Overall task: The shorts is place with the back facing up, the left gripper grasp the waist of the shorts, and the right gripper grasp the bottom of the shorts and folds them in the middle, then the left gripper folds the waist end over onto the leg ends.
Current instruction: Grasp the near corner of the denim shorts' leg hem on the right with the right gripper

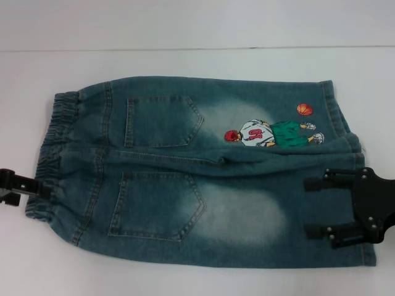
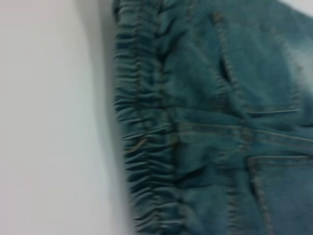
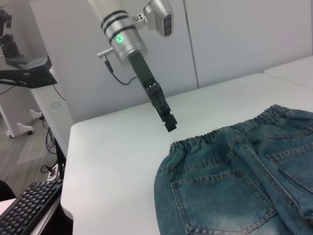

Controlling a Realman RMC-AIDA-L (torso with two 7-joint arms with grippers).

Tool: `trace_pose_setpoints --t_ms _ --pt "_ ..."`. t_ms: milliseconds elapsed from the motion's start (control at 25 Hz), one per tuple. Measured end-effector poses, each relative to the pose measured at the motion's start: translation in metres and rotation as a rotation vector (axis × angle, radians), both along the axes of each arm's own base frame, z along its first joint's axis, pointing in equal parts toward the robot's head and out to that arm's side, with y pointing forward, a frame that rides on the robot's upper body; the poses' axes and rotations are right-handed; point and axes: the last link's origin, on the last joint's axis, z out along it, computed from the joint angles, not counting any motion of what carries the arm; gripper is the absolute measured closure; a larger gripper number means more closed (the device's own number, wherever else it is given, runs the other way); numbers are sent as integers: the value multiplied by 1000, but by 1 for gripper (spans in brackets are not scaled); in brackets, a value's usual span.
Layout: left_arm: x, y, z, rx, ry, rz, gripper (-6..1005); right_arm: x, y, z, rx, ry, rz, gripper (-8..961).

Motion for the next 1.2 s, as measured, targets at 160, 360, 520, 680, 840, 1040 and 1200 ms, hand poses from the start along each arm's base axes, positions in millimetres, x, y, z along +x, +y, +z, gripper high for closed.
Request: trace_pose_setpoints --t_ms 160,360,520,680,840,1040,1200 --pt "-7 3 -8 0 32 27 162 0 2 -2 2 -13 0 37" --pt "-11 4 -12 -8 44 38 163 -1 4 -4 0 -20 4 37" --pt "-11 5 -15 -12 59 47 167 -2 7 -4 5 -23 6 38" --pt "-10 5 -17 -17 59 49 174 -3 8 -5 7 -25 9 38" --pt "-9 5 -18 -20 61 49 181 -3 9 -5 13 -28 7 37" --pt "-9 6 -19 -23 62 47 189 -3 10 -5 16 -30 8 37" --pt "-9 6 -20 -20 64 47 196 -4 11 -6 15 -29 8 37"
